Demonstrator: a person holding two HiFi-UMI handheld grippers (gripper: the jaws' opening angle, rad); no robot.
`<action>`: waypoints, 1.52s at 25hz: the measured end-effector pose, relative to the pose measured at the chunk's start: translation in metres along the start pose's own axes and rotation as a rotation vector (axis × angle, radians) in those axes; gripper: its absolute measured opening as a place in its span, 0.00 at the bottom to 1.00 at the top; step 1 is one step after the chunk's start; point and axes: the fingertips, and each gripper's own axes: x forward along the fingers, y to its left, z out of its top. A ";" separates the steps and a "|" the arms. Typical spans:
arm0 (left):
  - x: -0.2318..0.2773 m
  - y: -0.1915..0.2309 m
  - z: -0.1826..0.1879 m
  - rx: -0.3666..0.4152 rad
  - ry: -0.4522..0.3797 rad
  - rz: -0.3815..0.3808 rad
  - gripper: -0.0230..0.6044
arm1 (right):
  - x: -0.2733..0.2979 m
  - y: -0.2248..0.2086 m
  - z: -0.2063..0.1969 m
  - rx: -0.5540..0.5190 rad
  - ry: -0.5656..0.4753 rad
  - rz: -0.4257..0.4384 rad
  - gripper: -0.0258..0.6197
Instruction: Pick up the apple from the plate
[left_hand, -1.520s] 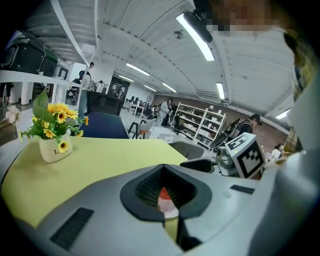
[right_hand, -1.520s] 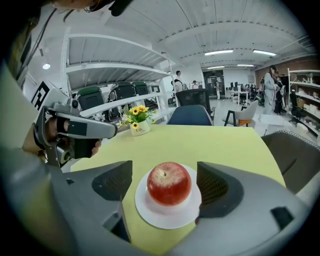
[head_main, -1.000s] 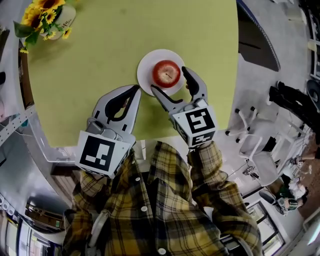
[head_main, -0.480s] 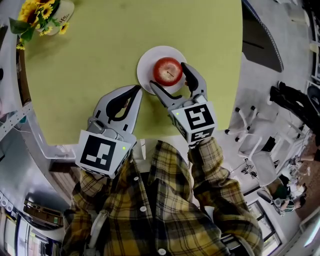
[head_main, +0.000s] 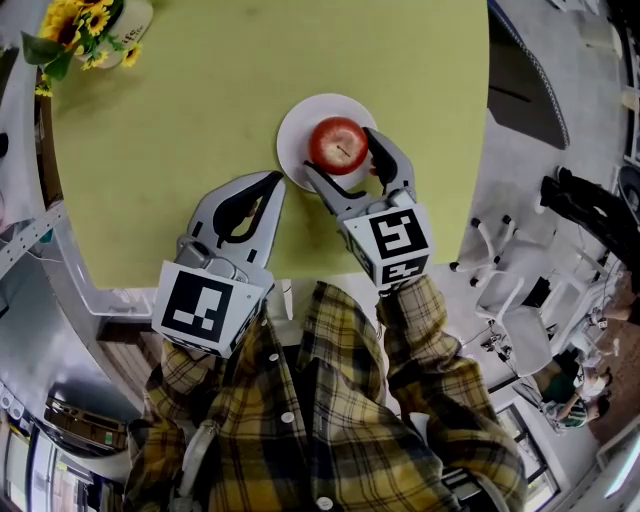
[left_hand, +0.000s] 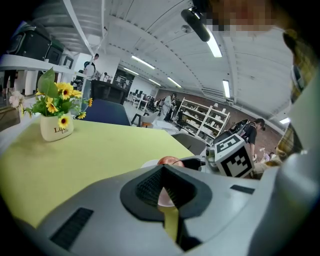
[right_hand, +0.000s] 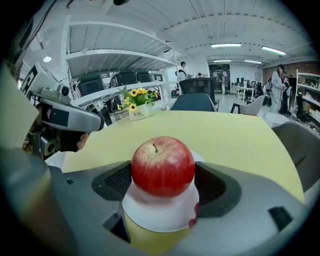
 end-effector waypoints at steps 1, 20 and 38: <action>0.000 0.000 0.001 0.000 -0.001 0.001 0.03 | -0.001 -0.001 0.000 0.003 -0.002 0.000 0.64; -0.005 -0.002 0.035 0.029 -0.066 -0.001 0.03 | -0.014 0.003 0.027 0.042 -0.006 0.007 0.64; -0.060 -0.057 0.136 0.148 -0.241 -0.017 0.03 | -0.099 0.041 0.110 -0.001 -0.144 0.040 0.64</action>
